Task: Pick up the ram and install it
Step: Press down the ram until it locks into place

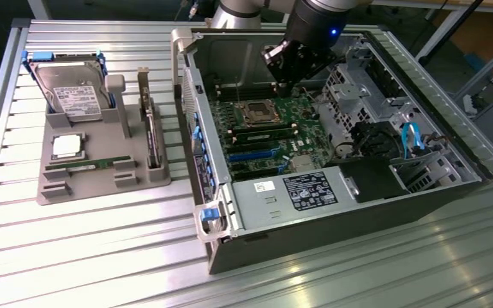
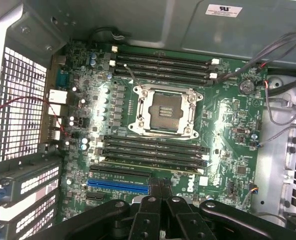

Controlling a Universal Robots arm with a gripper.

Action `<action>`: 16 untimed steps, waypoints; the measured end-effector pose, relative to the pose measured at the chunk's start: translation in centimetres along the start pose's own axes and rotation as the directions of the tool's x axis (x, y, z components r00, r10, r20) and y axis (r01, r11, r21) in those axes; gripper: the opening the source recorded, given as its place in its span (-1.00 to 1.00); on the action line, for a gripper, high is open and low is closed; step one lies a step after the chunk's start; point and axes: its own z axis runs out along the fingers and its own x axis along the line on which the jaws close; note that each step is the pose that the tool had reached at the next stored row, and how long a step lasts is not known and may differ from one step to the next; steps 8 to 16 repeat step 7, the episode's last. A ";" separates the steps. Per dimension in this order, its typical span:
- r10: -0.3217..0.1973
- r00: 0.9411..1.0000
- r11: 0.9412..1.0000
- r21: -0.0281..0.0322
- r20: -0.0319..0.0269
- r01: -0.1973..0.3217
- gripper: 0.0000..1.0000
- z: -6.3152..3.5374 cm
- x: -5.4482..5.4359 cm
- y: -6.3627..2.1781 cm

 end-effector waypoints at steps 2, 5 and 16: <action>0.000 1.000 1.000 0.000 -0.002 0.000 -0.80 0.01 0.0 0.00; 0.000 1.000 1.000 0.000 -0.002 0.000 -0.80 0.01 0.0 0.00; 0.000 1.000 1.000 0.000 -0.002 0.000 -0.80 0.01 0.0 0.00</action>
